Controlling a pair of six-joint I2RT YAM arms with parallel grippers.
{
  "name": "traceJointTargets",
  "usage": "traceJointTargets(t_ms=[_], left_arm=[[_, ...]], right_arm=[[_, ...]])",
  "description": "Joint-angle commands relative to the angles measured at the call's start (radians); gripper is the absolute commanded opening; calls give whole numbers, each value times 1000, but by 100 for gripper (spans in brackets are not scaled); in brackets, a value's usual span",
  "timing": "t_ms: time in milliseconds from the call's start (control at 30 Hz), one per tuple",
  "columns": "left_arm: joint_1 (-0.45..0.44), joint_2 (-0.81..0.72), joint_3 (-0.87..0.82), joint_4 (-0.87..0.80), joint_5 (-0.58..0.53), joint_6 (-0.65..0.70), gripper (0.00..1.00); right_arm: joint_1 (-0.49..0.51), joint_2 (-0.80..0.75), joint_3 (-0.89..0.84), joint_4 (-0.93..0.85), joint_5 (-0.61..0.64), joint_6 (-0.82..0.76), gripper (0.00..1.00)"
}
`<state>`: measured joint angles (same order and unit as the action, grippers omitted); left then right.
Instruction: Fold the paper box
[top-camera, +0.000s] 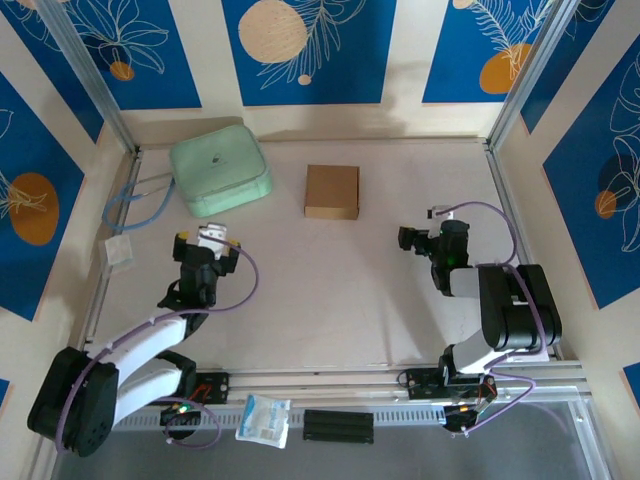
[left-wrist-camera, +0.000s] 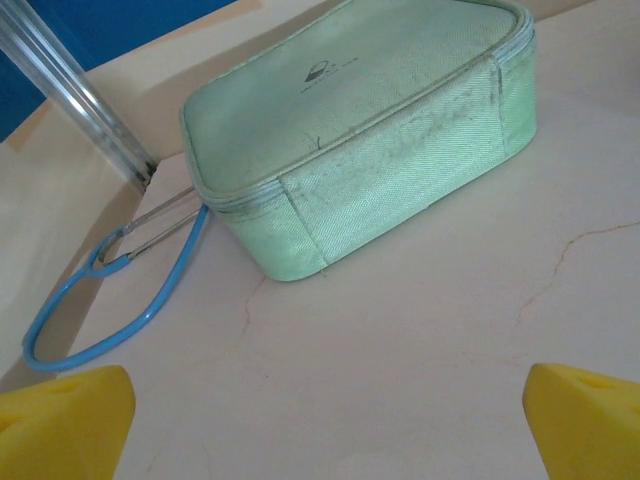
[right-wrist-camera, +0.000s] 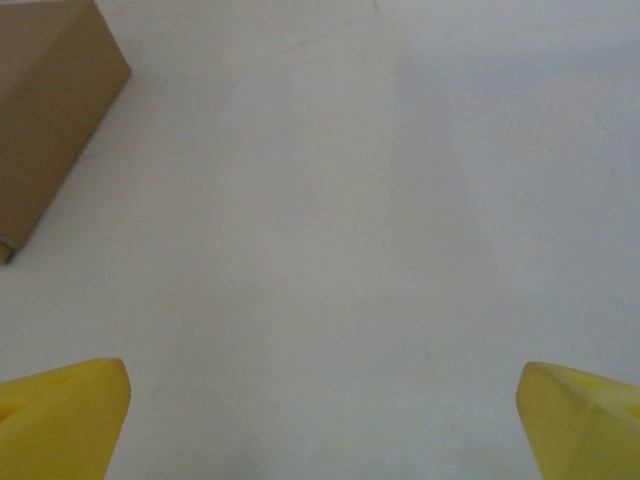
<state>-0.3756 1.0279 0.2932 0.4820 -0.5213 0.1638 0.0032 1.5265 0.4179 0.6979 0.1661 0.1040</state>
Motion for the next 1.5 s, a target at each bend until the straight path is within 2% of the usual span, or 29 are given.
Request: traceJointTargets(t_ms=[0,33,233,367,633,667,767,867,900,1033,1133,1467], left_arm=[[54,23,-25,93,84,-34,99],[75,37,-28,103,109,-56,99],[174,188,-7,192,249,-141,99],[209,273,48,202,306,-158,99],[272,413,172,167,402,-121,99],[277,425,167,194,410,-115,99],[317,545,83,472,486,-127,99],[319,540,60,506,531,-116,99],[320,533,76,461,541,-115,99],[332,539,77,471,551,-126,99],[330,538,36,549,395,-175,99],[325,534,59,500,434,-156,99]], right_arm=[[-1,9,-8,146,-87,-1,99],[3,-5,3,93,-78,-9,99],[31,-4,-17,139,-15,-20,99],[-7,-2,0,108,-101,-4,99],[-3,-3,1,104,-96,-4,99],[-3,-3,1,105,-97,-4,99],[-4,-3,1,104,-97,-4,99],[-5,-2,2,105,-97,-5,99],[-5,-1,1,104,-97,-4,99],[-4,-2,1,105,-97,-4,99],[-3,-3,1,105,-97,-5,99],[-5,-2,4,100,-98,-4,99]])
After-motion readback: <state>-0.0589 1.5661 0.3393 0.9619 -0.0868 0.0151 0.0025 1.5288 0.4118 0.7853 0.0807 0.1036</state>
